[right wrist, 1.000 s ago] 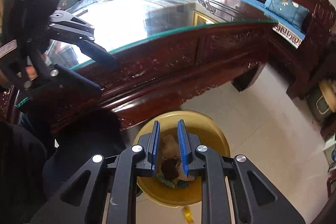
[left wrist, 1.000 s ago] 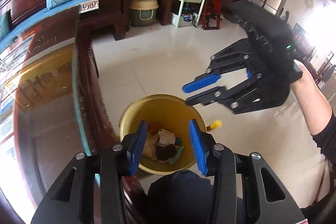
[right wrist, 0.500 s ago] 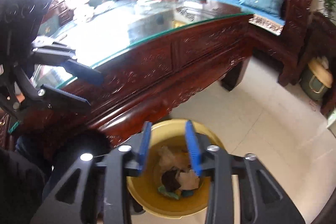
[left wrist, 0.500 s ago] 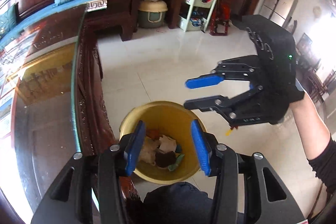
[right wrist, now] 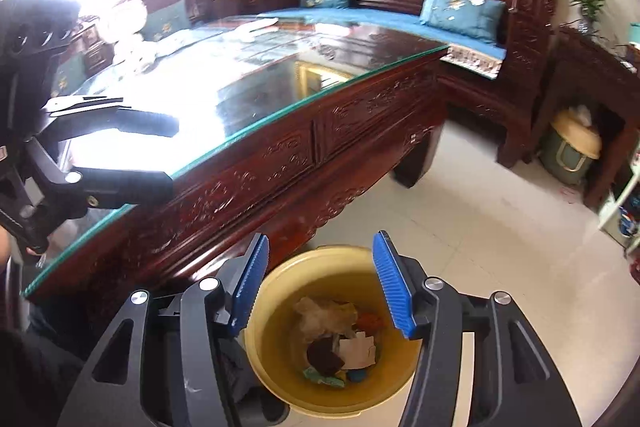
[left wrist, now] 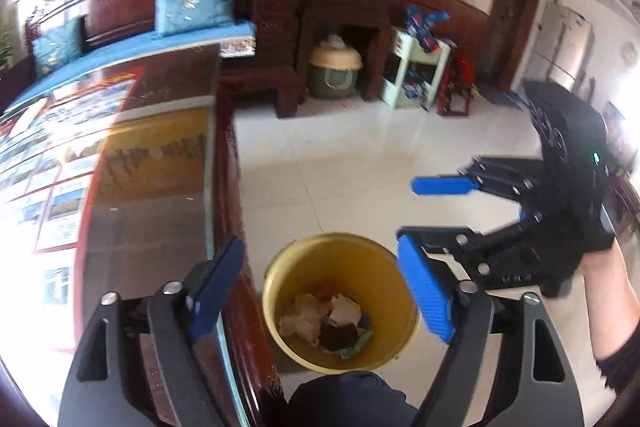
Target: Collect trash
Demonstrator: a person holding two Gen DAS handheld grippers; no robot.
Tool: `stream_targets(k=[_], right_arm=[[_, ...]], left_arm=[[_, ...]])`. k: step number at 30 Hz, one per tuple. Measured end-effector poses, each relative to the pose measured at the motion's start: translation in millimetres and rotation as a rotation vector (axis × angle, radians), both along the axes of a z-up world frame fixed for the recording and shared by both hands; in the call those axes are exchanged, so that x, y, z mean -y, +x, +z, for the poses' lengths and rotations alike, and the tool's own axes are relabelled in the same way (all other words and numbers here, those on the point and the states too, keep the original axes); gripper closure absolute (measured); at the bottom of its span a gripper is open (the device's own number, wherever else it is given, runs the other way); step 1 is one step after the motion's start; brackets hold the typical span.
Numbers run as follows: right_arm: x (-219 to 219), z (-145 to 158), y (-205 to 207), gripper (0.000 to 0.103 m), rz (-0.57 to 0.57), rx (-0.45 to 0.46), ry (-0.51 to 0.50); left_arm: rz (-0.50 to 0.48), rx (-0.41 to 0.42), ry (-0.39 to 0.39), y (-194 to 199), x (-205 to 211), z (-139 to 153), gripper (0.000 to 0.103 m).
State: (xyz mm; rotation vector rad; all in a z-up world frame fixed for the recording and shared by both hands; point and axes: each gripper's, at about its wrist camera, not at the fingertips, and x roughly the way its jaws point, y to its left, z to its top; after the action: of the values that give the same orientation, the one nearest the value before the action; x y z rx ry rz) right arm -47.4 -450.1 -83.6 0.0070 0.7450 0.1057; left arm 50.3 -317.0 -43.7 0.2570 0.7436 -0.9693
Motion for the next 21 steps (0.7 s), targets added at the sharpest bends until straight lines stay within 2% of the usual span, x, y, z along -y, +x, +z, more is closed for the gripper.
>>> stream_targets(k=[3,7,8,11,14,21], right_arm=[[-13,8,-5,0.043,-0.033,0.034,0.006],[-33,20,-9,0.029,-0.057,0.081,0.013],[-38,23,-9,0.025,-0.069,0.090,0.007],[-51,31,-10,0.022,-0.096,0.121,0.018],[-56,39,-12,0.014,-0.141,0.149,0.052],[-77,54,-14,0.011,-0.170,0.182,0.113]], left_arm=[[0.079,0.035,-0.029,-1,-15,10,0.011],[0.172,0.051,-0.054,1,-35,21,0.004],[0.198,0.054,-0.063,1,-43,24,0.004],[0.253,0.062,-0.081,4,-61,31,0.004],[0.311,0.077,-0.074,7,-77,37,0.004],[0.452,0.160,-0.067,5,-119,53,0.004]])
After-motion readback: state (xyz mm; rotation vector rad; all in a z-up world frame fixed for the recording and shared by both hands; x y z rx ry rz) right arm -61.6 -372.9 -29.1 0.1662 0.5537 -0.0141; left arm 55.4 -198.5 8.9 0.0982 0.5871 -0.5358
